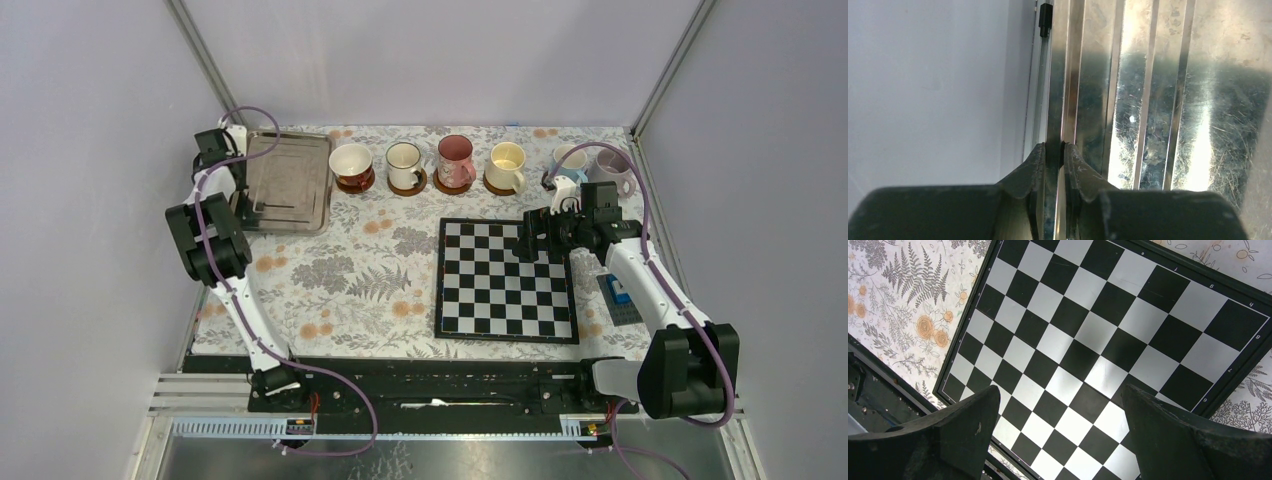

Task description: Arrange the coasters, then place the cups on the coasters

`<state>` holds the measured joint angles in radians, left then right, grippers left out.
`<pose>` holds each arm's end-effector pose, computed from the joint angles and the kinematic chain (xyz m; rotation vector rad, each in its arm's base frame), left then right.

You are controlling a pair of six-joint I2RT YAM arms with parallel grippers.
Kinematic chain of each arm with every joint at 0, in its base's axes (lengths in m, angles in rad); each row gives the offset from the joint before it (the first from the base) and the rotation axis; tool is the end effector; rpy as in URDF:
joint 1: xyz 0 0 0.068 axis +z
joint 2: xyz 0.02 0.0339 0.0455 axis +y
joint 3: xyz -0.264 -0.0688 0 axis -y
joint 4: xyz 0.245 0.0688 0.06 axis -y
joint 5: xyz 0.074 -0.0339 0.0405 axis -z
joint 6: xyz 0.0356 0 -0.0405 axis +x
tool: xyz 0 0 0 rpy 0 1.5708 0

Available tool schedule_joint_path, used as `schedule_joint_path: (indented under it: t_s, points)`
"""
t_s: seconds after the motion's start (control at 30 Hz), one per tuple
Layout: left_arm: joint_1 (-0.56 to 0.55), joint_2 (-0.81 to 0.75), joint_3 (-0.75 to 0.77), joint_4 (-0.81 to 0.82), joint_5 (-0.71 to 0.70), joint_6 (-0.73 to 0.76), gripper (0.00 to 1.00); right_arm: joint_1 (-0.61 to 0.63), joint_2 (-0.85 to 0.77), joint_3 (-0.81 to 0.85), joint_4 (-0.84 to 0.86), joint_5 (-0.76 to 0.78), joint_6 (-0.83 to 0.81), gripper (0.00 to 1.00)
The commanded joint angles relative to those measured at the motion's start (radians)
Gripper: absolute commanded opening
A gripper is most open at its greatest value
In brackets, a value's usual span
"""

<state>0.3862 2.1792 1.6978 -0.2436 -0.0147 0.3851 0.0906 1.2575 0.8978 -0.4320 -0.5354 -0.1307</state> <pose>0.4610 0.1880 0.1972 -0.0090 2.3310 0.4105 0.2599 0.0418 0.2601 -0.5086 2.2453 0.6085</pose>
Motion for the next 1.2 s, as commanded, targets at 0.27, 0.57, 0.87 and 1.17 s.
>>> schedule_joint_path:
  t_s: [0.27, 0.57, 0.87, 1.17]
  points:
    - [-0.008, 0.014, 0.098, -0.017, -0.023, 0.001, 0.63, -0.003, -0.007, 0.000, 0.013, -0.005, -0.002, 0.98]
    - [-0.092, -0.224, 0.031, -0.147, 0.046, -0.008, 0.99, -0.003, -0.021, 0.107, -0.034, -0.012, -0.027, 0.98]
    - [-0.339, -0.525, -0.087, -0.395, 0.073, -0.094, 0.99, -0.003, 0.022, 0.338, -0.124, 0.081, -0.056, 0.98]
    - [-0.492, -0.770, -0.422, -0.336, 0.213, -0.308, 0.99, -0.027, 0.014, 0.287, -0.100, 0.102, -0.043, 0.98]
